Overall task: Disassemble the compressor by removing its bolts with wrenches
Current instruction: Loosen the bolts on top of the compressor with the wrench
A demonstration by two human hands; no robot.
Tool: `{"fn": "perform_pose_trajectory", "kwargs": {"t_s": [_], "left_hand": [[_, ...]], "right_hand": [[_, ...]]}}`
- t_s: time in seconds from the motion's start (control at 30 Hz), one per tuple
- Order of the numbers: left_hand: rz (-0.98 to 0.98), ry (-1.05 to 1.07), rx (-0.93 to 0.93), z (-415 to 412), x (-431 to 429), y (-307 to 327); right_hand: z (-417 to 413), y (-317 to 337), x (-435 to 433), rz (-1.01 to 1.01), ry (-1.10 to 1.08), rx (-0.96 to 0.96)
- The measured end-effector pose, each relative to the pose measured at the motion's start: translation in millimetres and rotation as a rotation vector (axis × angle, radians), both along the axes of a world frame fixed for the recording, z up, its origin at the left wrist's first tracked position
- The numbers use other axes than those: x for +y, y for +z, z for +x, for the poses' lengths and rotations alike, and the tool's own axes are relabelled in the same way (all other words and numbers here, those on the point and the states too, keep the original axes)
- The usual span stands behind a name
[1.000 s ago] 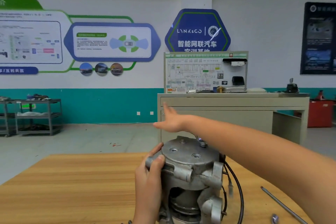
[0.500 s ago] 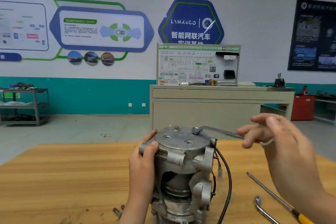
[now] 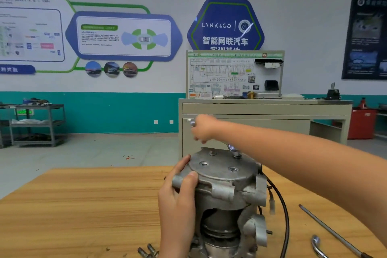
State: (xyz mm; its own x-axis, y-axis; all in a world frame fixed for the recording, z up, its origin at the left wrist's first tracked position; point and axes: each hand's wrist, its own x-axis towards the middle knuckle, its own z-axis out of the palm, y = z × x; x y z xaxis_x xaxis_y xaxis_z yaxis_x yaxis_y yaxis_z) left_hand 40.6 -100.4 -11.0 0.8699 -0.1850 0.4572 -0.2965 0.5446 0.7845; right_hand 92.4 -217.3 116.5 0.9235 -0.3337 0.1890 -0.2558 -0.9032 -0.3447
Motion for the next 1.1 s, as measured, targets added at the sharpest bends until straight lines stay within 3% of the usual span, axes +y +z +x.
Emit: {"fn": "perform_pose_trajectory", "kwargs": {"t_s": [0.1, 0.17, 0.2, 0.23, 0.27, 0.3, 0.37, 0.43, 0.53, 0.67, 0.77, 0.87, 0.97, 1.1], "left_hand": [[0.024, 0.082, -0.002, -7, 1, 3], [0.04, 0.163, -0.095, -26, -10, 23], [0.034, 0.228, -0.224, -36, -11, 27], [0.011, 0.349, -0.234, -45, -12, 26], [0.026, 0.332, -0.191, -50, -15, 23], [0.018, 0.147, -0.27, -44, -19, 15], [0.093, 0.152, -0.115, -44, -17, 6], [0.107, 0.264, -0.103, -35, -12, -11], [0.097, 0.254, -0.104, -38, -12, -3], [0.048, 0.201, -0.1, -29, -10, -5], [0.046, 0.183, -0.112, -26, -6, -2], [0.052, 0.162, -0.121, -23, -4, 1], [0.055, 0.176, -0.108, -24, -3, 2], [0.028, 0.176, -0.118, -23, -4, 1]], "right_hand": [[-28, -6, 68, -0.258, 0.261, -0.098], [-75, -17, 93, -0.188, 0.465, -0.255], [-102, -23, 94, -0.086, 0.557, -0.338], [-131, -28, 89, 0.02, 0.603, -0.405], [-158, -31, 78, 0.129, 0.6, -0.464], [-180, -36, 61, 0.223, 0.54, -0.542], [-212, -45, 16, 0.302, 0.292, -0.722], [-217, -49, -34, 0.364, 0.032, -0.824], [-174, -42, -99, 0.32, -0.199, -0.687], [-81, -15, -123, 0.063, -0.356, -0.229], [-35, 13, -91, -0.154, -0.286, 0.11], [-3, 21, -49, -0.211, -0.095, 0.276], [13, 8, 2, -0.253, 0.136, 0.219], [-34, -10, 79, -0.214, 0.44, -0.168]]}}
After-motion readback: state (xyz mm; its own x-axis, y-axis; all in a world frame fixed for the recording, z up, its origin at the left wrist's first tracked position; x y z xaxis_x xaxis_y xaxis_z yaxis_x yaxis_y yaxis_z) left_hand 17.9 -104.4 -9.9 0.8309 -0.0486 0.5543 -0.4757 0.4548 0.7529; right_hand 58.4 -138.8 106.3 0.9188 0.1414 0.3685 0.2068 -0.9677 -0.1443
